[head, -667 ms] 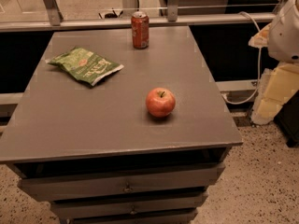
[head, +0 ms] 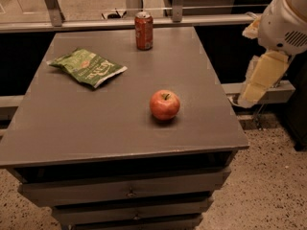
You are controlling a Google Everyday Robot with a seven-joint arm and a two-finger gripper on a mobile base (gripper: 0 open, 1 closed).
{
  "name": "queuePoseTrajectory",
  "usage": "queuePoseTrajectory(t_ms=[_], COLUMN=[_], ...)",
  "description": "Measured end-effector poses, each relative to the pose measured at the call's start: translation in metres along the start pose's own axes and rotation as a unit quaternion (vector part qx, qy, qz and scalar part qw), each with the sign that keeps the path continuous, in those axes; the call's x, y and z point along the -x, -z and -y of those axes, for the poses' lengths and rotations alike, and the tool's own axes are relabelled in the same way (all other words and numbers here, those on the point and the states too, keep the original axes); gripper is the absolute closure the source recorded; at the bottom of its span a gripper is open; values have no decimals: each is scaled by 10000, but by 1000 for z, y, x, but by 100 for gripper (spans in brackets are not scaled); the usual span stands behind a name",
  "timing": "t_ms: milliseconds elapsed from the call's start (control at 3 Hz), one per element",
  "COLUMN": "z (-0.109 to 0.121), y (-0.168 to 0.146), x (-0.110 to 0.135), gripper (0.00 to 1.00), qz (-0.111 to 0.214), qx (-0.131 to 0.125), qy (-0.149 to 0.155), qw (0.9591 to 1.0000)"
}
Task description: Pick coke can
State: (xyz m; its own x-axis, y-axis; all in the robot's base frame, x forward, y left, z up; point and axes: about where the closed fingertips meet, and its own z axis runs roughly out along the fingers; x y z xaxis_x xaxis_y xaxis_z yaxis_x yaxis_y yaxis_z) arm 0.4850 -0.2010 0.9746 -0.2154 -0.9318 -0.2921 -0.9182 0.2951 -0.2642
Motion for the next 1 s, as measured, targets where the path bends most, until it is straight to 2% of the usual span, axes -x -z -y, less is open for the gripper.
queuePoseTrajectory(t_ms=[333,667,1000], z=[66,102,110], y=[-38,-63,-67], x=[58,101,106], gripper=[0,0,0], qz=[883,1515,1609], qx=[-76,-234,-284], qy=[-205,-281,-301], qw=[9959,9878,9861])
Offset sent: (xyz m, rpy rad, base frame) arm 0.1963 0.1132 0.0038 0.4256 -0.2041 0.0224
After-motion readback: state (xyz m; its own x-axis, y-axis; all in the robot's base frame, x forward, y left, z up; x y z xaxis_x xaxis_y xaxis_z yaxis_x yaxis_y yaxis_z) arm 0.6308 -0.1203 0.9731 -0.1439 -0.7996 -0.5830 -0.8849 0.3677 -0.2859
